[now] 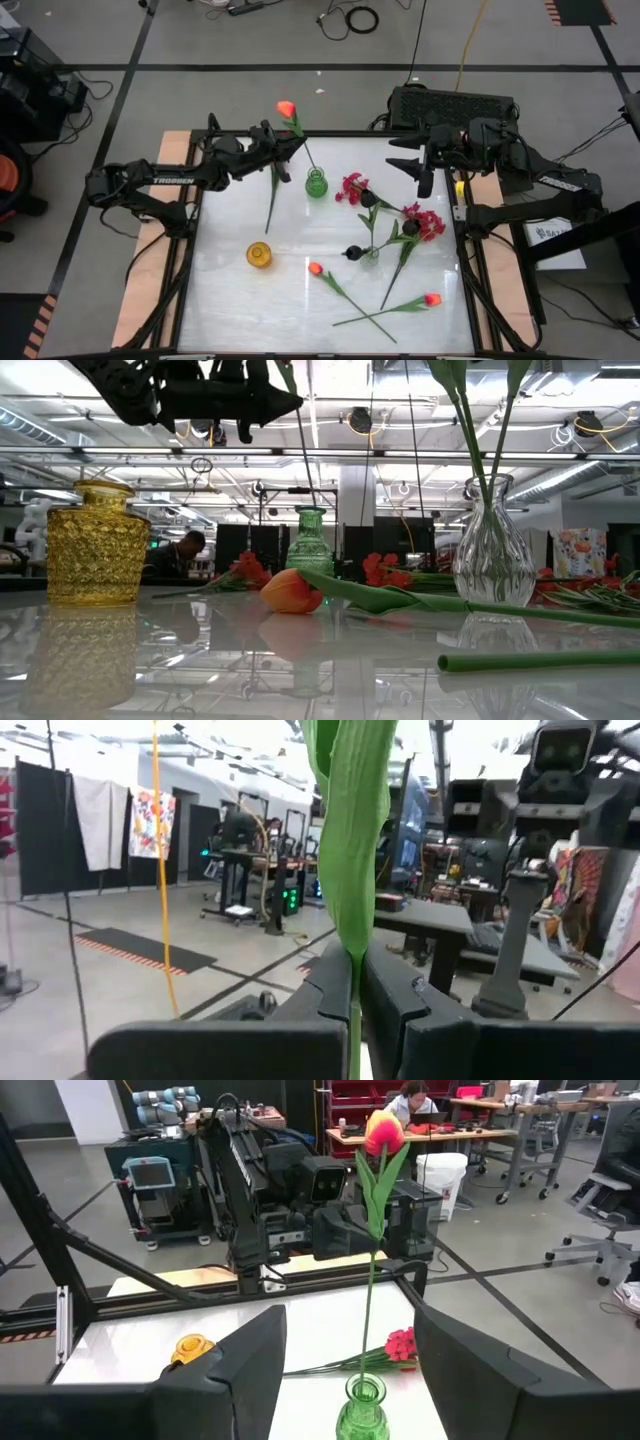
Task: Sort flowers into vase by color
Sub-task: Put the top orange flower into the green vase
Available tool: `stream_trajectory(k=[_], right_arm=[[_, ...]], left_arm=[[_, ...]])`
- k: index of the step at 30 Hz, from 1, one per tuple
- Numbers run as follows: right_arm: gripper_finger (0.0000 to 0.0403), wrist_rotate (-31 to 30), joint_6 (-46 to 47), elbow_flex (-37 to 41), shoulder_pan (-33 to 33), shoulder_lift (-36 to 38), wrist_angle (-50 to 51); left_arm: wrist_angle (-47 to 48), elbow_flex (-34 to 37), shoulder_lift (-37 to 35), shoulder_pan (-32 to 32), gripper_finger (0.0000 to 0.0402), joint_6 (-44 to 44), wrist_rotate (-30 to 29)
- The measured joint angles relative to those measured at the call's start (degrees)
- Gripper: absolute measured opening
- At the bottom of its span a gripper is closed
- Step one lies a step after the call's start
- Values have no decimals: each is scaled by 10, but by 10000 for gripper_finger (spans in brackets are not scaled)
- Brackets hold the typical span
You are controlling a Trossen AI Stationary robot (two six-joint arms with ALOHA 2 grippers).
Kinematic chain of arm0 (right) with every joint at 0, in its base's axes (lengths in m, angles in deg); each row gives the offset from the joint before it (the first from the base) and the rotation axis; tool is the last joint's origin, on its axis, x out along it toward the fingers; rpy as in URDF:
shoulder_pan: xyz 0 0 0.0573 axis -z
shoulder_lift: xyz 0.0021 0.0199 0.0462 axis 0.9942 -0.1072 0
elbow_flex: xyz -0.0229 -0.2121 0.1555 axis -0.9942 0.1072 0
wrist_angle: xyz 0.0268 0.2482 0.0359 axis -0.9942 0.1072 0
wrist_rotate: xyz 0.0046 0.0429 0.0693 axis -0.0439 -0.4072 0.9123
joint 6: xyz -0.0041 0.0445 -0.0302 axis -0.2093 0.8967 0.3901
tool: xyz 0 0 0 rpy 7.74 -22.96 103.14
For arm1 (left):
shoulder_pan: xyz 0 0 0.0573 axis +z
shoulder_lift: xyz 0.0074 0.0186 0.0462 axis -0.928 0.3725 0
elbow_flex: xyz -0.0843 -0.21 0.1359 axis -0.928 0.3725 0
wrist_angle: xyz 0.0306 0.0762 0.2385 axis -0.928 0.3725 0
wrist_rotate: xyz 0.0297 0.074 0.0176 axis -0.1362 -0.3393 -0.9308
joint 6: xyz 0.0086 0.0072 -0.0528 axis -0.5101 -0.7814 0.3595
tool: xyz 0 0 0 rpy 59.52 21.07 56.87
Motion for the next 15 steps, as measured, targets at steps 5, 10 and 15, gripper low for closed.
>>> stream_trajectory(k=[5,10,15], right_arm=[[212,0,0,0,0,-7,-1],[212,0,-1,0,0,-17,-1],[212,0,-2,0,0,-29,-6]], left_arm=[[-31,28,0,1,9,0,-26],[-49,42,0,1,9,3,-37],[-47,49,0,-1,20,5,-50]])
